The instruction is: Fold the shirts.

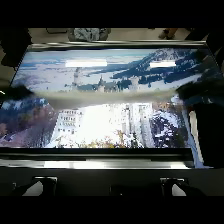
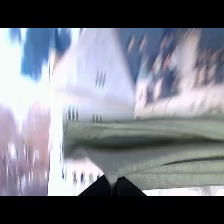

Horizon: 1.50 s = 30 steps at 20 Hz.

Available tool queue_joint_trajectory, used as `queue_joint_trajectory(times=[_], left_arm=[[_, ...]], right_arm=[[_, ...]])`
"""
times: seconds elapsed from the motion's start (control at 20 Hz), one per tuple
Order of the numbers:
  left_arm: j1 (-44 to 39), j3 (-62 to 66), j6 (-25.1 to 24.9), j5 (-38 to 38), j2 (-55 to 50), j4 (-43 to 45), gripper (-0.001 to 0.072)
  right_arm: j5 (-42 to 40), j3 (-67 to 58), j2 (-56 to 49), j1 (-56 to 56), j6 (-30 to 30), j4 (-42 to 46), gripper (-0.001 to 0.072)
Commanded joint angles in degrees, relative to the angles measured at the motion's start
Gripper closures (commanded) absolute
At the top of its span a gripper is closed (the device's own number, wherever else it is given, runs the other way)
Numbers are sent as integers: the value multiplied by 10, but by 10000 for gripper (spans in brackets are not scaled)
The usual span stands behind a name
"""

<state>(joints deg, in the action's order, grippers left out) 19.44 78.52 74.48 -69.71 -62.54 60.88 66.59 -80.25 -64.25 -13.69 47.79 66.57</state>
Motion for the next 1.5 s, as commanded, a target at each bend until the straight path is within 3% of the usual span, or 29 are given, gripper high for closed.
queue_joint_trajectory(times=[0.0,0.2,0.45,0.7,0.85,1.05,1.15,1.3,1.45], left_arm=[[1,243,27,62,114,15,682],[1,378,77,78,174,27,682],[1,379,76,65,204,28,682],[1,378,63,34,170,48,682],[1,364,28,-19,97,52,682],[-1,268,2,-43,-34,54,682],[-3,218,-10,-43,-112,53,682],[-7,182,-10,-42,-241,53,682],[-10,182,-10,0,-336,53,682]], right_arm=[[-84,-210,141,-1,-17,129,669],[-95,-300,238,-1,-15,164,669],[-96,-313,263,-1,3,175,669],[-90,-313,228,-1,2,175,669],[-43,-313,145,-1,22,165,669],[123,-313,-58,1,30,120,670],[181,-312,-174,4,74,98,670],[156,-312,-323,54,77,93,670],[35,-312,-419,105,108,91,669]])
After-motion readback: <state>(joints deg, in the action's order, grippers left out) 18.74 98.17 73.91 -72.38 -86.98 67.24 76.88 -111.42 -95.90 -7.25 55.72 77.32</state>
